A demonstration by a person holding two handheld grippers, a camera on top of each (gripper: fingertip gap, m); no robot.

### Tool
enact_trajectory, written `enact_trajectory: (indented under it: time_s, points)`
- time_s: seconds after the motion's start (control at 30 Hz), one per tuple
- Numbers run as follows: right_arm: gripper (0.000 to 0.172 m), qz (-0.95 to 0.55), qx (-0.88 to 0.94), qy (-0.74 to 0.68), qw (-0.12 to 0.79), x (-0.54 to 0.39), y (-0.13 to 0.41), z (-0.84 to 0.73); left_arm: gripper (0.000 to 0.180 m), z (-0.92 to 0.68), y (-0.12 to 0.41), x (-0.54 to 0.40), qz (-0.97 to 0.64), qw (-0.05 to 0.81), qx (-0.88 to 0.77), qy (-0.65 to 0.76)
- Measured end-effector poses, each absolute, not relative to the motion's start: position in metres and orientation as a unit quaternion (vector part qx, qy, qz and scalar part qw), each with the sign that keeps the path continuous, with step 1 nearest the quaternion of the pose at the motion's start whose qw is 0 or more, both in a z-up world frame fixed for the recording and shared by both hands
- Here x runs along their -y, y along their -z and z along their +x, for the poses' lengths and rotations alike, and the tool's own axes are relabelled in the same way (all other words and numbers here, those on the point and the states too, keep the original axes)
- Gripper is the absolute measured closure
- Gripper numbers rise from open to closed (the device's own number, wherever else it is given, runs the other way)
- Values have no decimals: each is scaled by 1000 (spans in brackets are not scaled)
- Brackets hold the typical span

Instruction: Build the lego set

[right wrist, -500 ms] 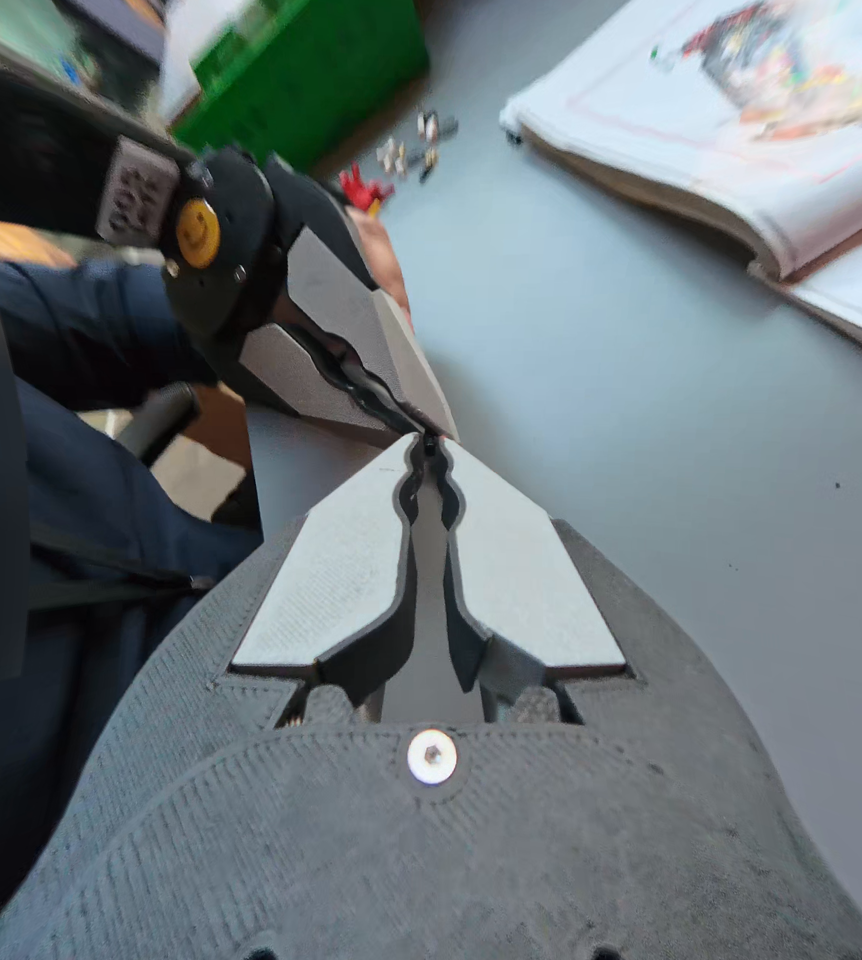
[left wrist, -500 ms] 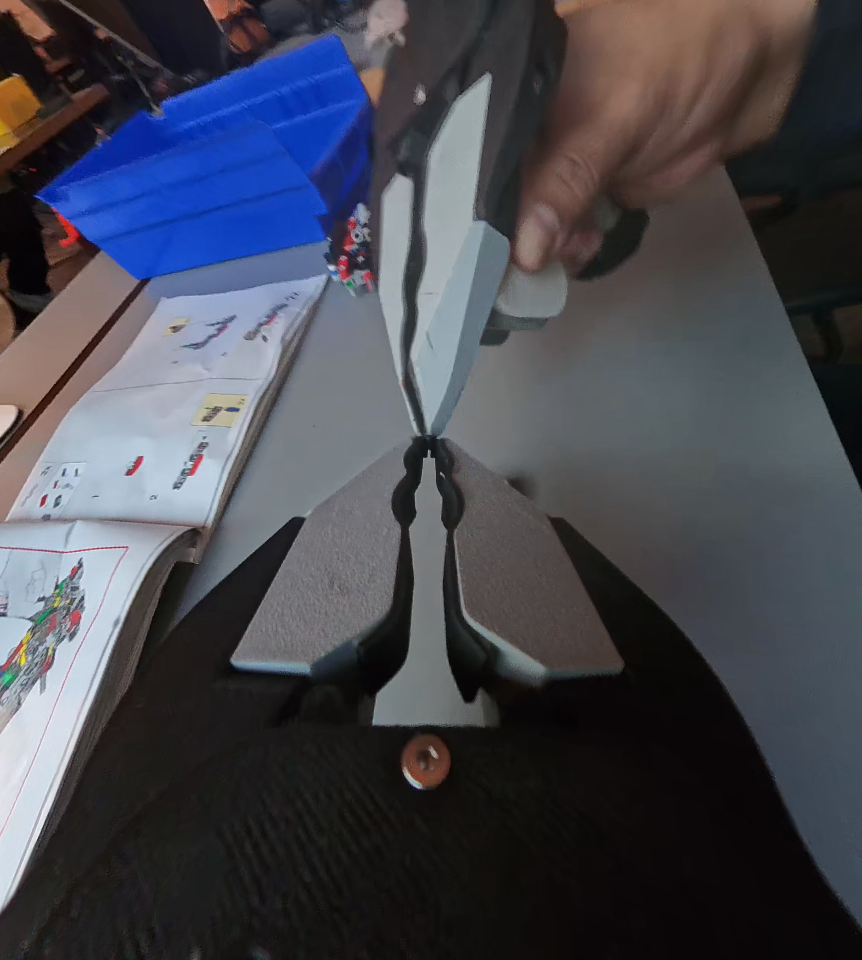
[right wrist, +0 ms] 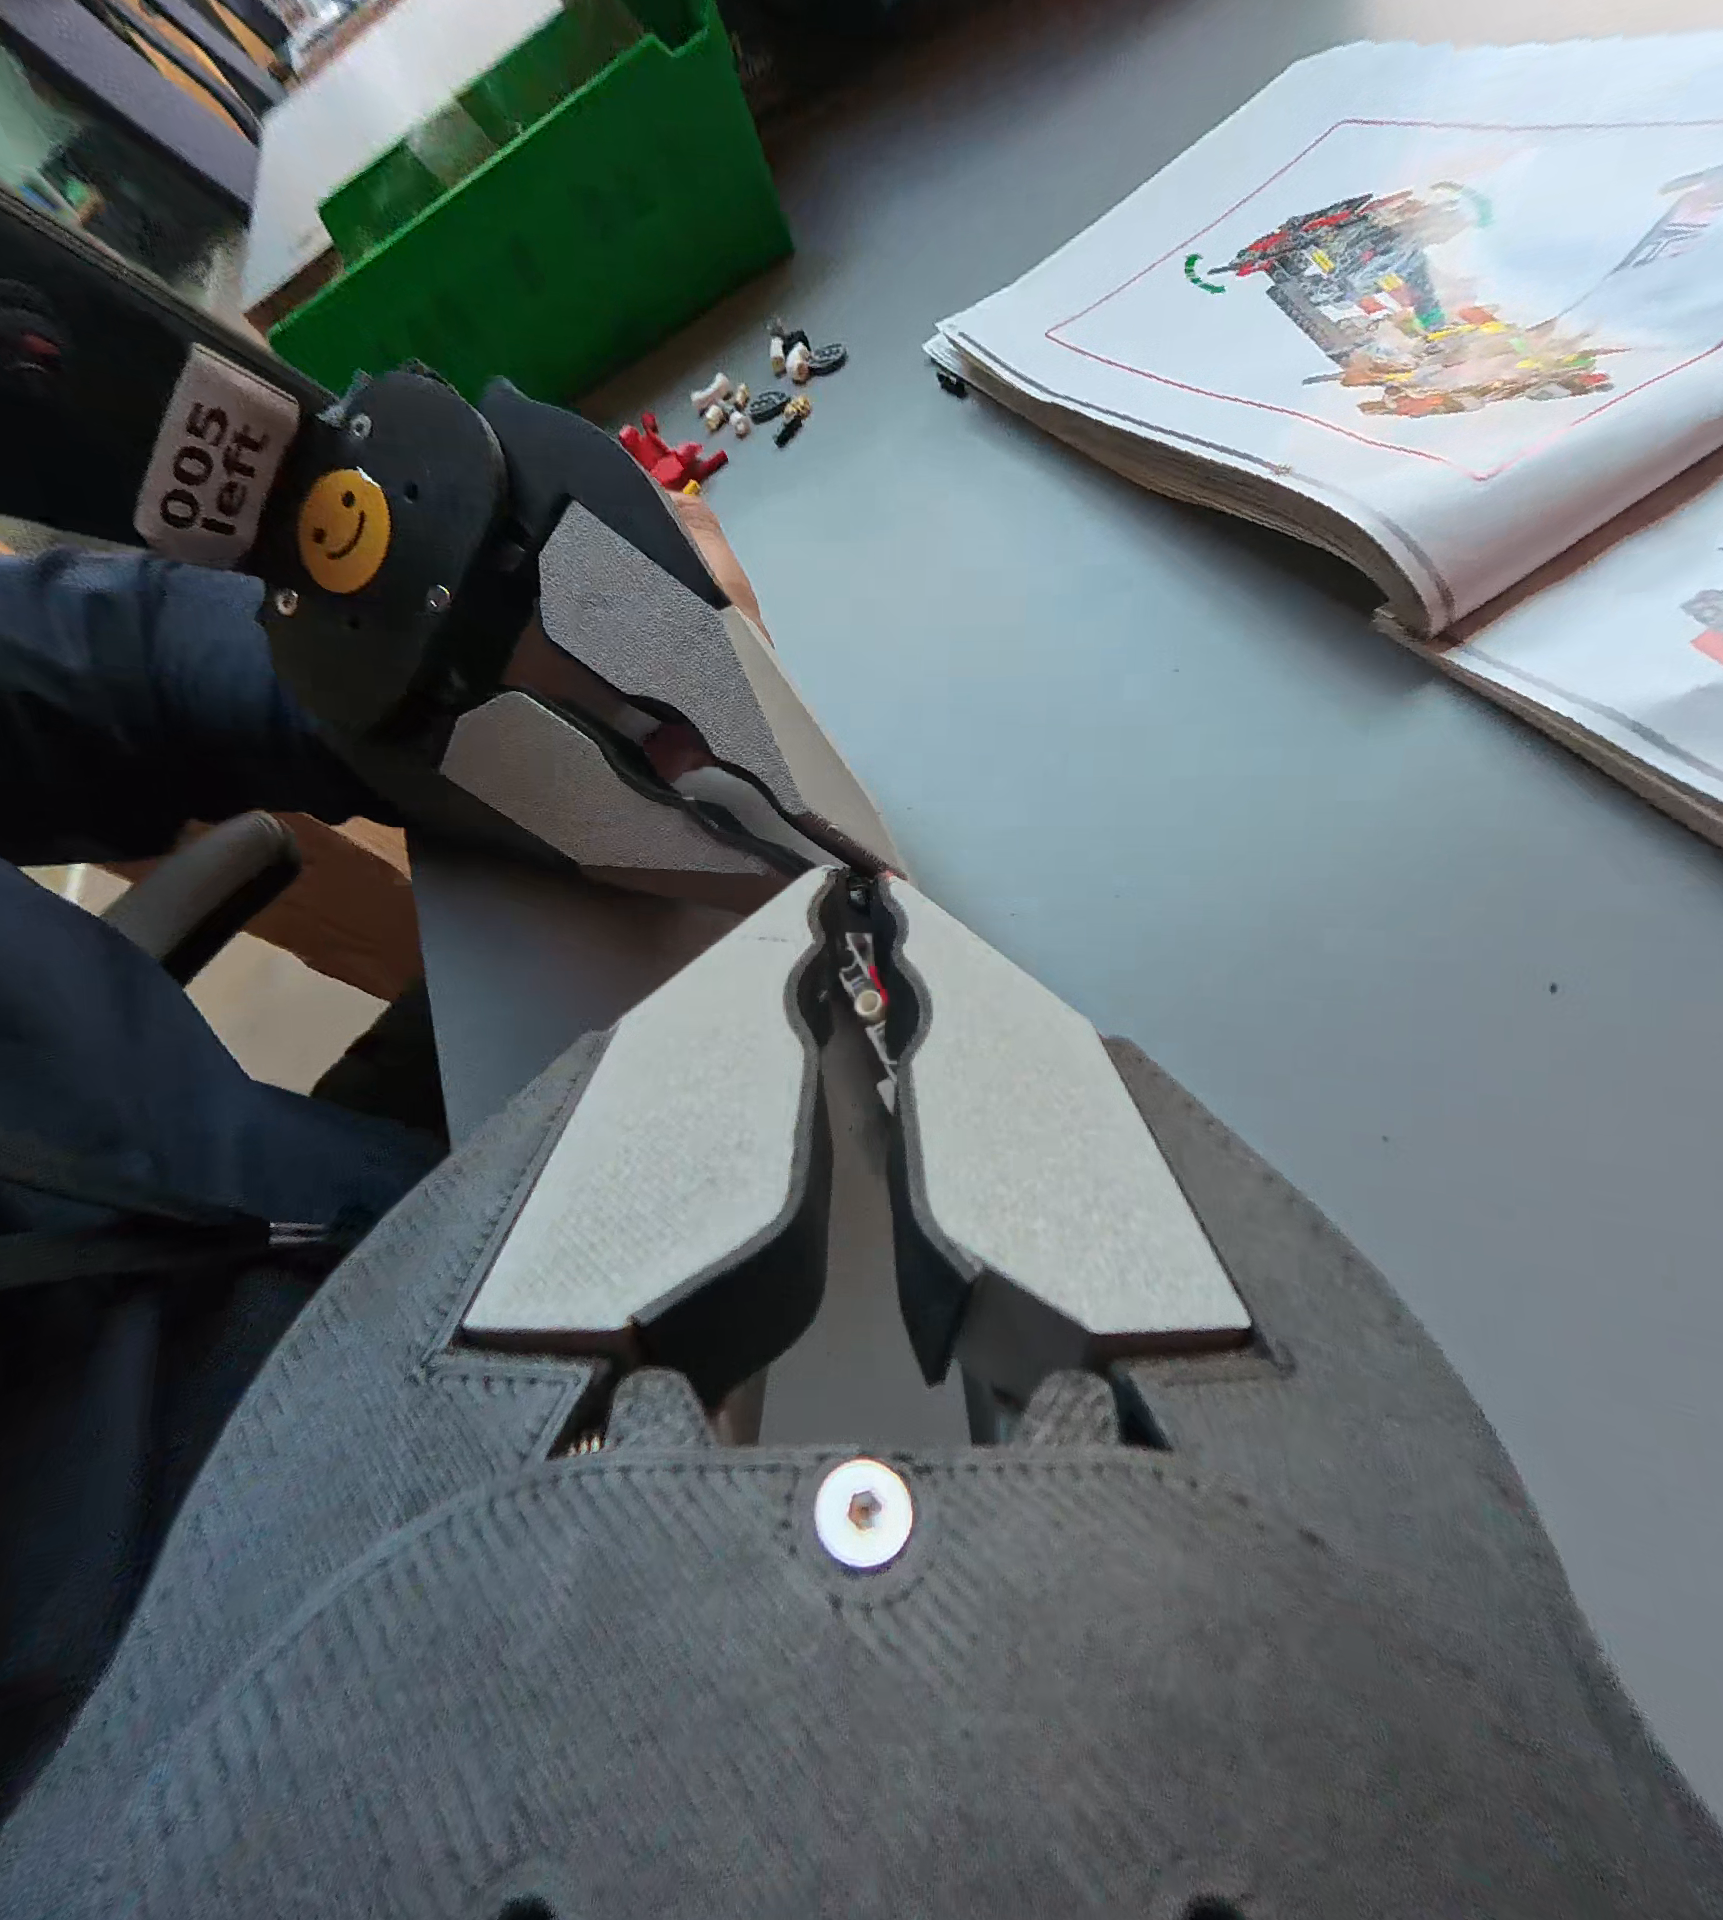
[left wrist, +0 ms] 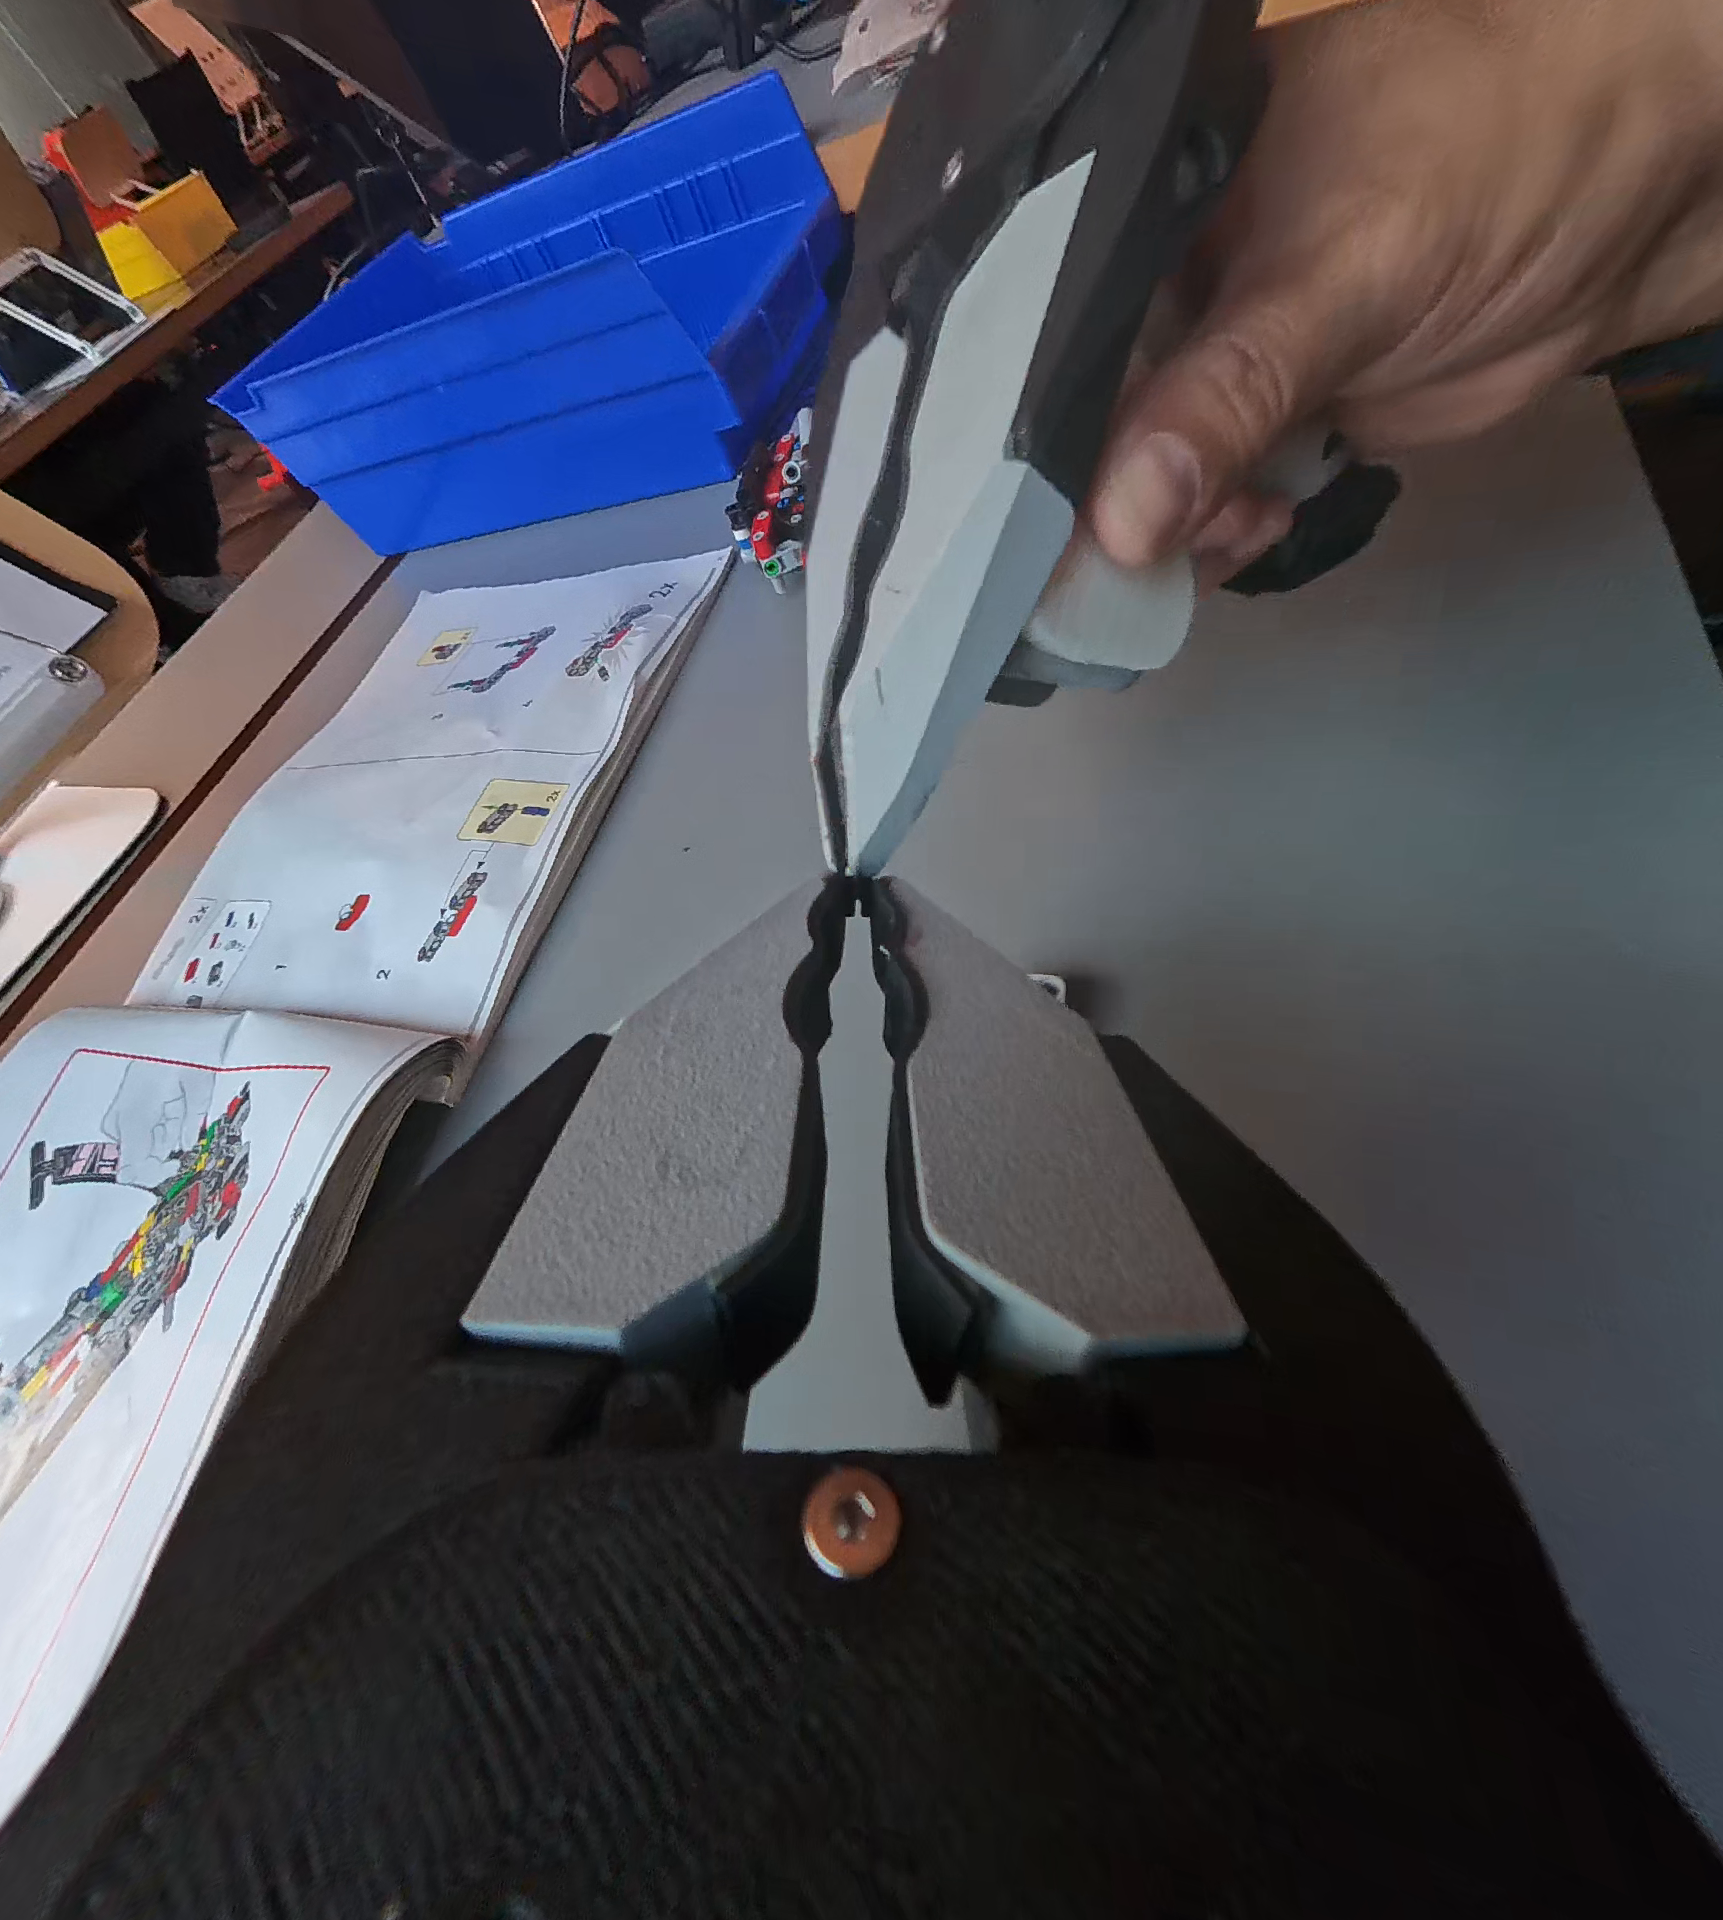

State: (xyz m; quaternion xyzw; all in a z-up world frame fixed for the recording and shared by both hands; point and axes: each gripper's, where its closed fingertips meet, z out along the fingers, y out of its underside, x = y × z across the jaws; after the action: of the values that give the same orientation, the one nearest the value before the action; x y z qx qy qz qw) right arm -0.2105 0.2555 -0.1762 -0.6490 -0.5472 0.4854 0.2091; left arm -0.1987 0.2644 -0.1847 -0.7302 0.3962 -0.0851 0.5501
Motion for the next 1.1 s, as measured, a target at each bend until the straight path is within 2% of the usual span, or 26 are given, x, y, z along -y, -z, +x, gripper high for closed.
enact_trajectory:
  time_s: [0.13, 0.23, 0.63, 1.1]
  points:
    - [170, -652, 565, -462, 205, -256, 178, -211, 178, -200, 186, -265, -727, 553, -401, 67]
    - [171, -641, 581, -440, 240, -256, 172, -212, 177, -202, 180, -266, -720, 568, -393, 64]
    - [171, -655, 538, -494, 194, -255, 168, -212, 179, -204, 180, -266, -712, 568, -413, 16]
    - [170, -648, 552, -483, 207, -256, 168, -215, 179, -206, 182, -268, -717, 565, -408, 14]
